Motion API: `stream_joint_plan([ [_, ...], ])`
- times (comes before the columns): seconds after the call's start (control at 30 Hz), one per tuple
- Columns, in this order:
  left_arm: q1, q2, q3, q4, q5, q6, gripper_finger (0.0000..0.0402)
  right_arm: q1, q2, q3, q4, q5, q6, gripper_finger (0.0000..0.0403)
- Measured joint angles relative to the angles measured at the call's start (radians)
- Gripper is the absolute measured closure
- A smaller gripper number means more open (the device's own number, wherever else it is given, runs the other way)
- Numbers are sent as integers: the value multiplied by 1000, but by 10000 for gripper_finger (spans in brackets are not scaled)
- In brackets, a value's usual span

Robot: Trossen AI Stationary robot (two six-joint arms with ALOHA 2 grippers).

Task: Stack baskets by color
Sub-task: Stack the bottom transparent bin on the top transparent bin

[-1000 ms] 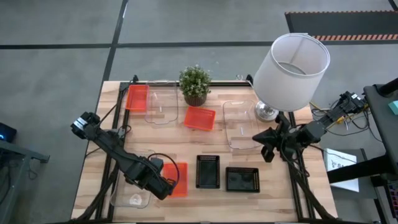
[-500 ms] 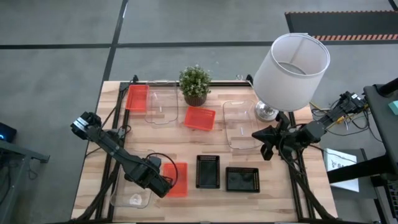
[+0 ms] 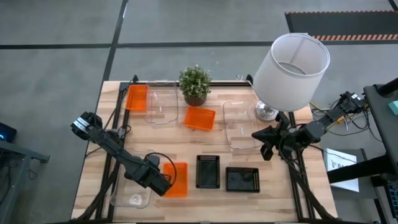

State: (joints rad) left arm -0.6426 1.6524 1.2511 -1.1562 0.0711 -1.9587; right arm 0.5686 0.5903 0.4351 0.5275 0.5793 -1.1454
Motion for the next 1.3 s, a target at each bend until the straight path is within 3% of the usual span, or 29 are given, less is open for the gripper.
stream_joint_plan([
  [0.37,0,7,-30,58,-30,1,273,0,0,0,0,0,0,394],
  [0.83,1,11,-91,127,-60,-25,394,0,0,0,0,-1,0,394],
  [1.3,1,-2,-68,43,-61,-25,401,0,0,0,-2,-2,1,394],
])
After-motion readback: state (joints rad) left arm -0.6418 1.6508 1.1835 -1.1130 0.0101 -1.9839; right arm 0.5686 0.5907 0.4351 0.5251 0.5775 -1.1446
